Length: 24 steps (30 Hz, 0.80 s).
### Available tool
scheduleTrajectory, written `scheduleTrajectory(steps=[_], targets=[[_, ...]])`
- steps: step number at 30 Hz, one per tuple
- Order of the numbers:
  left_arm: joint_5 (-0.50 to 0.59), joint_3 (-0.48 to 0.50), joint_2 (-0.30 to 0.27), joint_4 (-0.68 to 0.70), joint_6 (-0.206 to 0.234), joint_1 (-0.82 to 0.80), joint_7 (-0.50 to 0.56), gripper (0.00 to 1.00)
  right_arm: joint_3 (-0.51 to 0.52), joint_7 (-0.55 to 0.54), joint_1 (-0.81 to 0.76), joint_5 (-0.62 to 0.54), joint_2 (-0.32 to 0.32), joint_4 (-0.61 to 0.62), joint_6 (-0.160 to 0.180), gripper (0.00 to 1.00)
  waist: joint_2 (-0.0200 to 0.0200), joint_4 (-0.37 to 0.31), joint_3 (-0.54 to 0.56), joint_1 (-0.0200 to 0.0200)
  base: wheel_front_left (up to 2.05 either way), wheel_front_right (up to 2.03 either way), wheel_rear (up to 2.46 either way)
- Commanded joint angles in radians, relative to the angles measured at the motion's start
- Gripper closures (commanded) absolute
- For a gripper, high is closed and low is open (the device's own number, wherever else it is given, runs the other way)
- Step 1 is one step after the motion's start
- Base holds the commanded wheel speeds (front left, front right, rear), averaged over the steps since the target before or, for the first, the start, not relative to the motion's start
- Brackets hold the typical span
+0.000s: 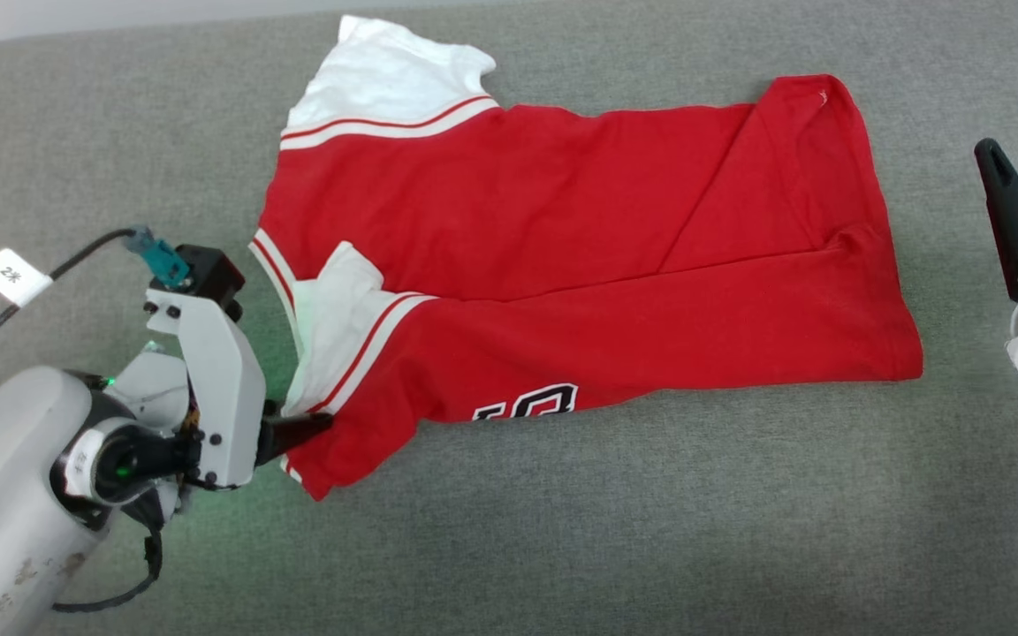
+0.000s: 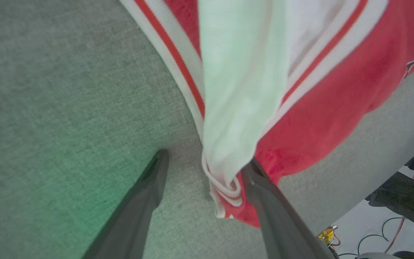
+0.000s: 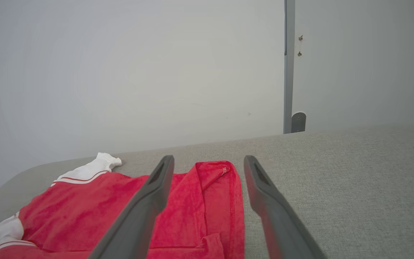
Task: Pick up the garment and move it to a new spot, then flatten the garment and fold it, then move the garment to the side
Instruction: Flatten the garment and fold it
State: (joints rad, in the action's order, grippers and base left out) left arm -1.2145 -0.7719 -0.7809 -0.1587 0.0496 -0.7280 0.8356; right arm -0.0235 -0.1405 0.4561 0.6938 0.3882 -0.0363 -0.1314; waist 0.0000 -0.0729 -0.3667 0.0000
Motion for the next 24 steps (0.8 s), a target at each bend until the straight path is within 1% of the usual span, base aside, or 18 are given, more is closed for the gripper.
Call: scheduleTrajectory(steps=[1,4,6,7,9,11,13,15,18,19,24], targets=[[-0.01,-0.025,0.032,-0.017,-0.006,0.033,0.011,0.0,-0.001,0.002,0.009,0.005,0.003,0.0,0.001,0.0,0.0,-0.007,-0.001,0.0,0.0,0.0,0.0],[-0.02,-0.053,0.037,-0.032,-0.019,0.046,0.046,0.0,-0.002,-0.006,0.014,0.0,0.007,0.006,0.001,0.0,0.0,-0.012,0.001,0.0,0.0,0.0,0.0],[-0.039,-0.05,0.046,-0.036,-0.024,0.054,0.056,0.01,0.0,-0.009,0.015,-0.001,0.009,0.01,0.001,0.0,0.0,-0.014,0.002,0.0,0.0,0.0,0.0],[-0.052,-0.044,0.053,-0.038,-0.024,0.057,0.056,0.41,0.001,-0.011,0.015,-0.002,0.01,0.012,0.001,0.0,0.0,-0.014,0.002,0.0,0.0,0.0,0.0],[-0.066,-0.036,0.062,-0.038,-0.028,0.058,0.049,1.0,0.001,-0.02,0.014,-0.006,0.015,0.015,0.001,0.0,0.0,-0.014,0.003,0.0,0.0,0.0,0.0],[-0.067,-0.037,0.062,-0.041,-0.032,0.056,0.049,1.0,-0.01,-0.046,0.011,-0.011,0.025,0.02,0.001,0.0,0.0,-0.013,0.006,0.0,0.0,0.0,0.0],[-0.06,-0.032,0.057,-0.047,-0.036,0.049,0.039,1.0,-0.042,-0.109,-0.002,-0.016,0.052,0.026,0.001,0.0,0.0,-0.012,0.009,0.0,0.0,0.0,0.0],[-0.061,-0.029,0.061,-0.051,-0.041,0.045,0.032,1.0,-0.103,-0.209,-0.018,-0.021,0.103,0.042,0.001,0.0,0.0,-0.008,0.012,0.0,0.0,0.0,0.0],[-0.055,-0.026,0.066,-0.054,-0.049,0.037,0.022,1.0,-0.191,-0.4,-0.032,-0.008,0.19,0.075,0.001,0.0,0.0,-0.005,0.011,0.0,0.0,0.0,0.0],[-0.057,-0.024,0.067,-0.055,-0.052,0.036,0.019,1.0,-0.201,-0.449,-0.023,-0.002,0.213,0.084,0.001,0.0,0.0,-0.005,0.01,0.0,0.0,0.0,0.0],[-0.05,-0.022,0.078,-0.044,-0.058,0.022,0.009,1.0,-0.247,-0.678,0.012,0.007,0.282,0.087,0.001,0.0,0.0,0.007,-0.004,0.0,0.0,0.0,0.0]])
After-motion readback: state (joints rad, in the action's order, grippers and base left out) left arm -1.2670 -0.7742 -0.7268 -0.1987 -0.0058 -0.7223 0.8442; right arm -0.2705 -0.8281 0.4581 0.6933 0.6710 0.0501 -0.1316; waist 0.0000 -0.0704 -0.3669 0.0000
